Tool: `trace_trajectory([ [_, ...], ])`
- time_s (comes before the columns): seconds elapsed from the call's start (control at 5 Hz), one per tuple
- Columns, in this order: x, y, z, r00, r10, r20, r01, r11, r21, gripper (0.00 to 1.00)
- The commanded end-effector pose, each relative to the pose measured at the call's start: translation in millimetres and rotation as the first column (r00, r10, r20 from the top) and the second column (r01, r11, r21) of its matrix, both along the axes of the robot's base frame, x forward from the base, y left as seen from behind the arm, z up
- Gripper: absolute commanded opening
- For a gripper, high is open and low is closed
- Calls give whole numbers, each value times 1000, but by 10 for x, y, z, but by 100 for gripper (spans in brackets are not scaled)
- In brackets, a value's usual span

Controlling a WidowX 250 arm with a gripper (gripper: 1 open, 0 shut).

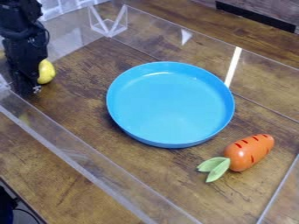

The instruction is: Put the lemon on the blue tray

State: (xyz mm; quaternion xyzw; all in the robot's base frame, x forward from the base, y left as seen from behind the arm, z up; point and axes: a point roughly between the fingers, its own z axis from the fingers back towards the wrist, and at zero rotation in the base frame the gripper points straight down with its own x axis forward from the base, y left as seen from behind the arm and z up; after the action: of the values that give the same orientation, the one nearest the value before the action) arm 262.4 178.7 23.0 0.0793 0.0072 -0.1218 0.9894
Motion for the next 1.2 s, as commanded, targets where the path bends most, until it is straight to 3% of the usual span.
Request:
trace_trajectory([
  [0.0,148,64,370,995,8,98,-13,999,50,0],
  [0.2,189,48,510,993,19,117,-27,998,64,0],
  [0.4,262,44,758,988,43,149,-56,995,88,0],
  [0.6,330,78,701,987,37,156,-53,994,97,100],
  [1.0,429,112,575,984,-5,181,-12,995,96,100],
])
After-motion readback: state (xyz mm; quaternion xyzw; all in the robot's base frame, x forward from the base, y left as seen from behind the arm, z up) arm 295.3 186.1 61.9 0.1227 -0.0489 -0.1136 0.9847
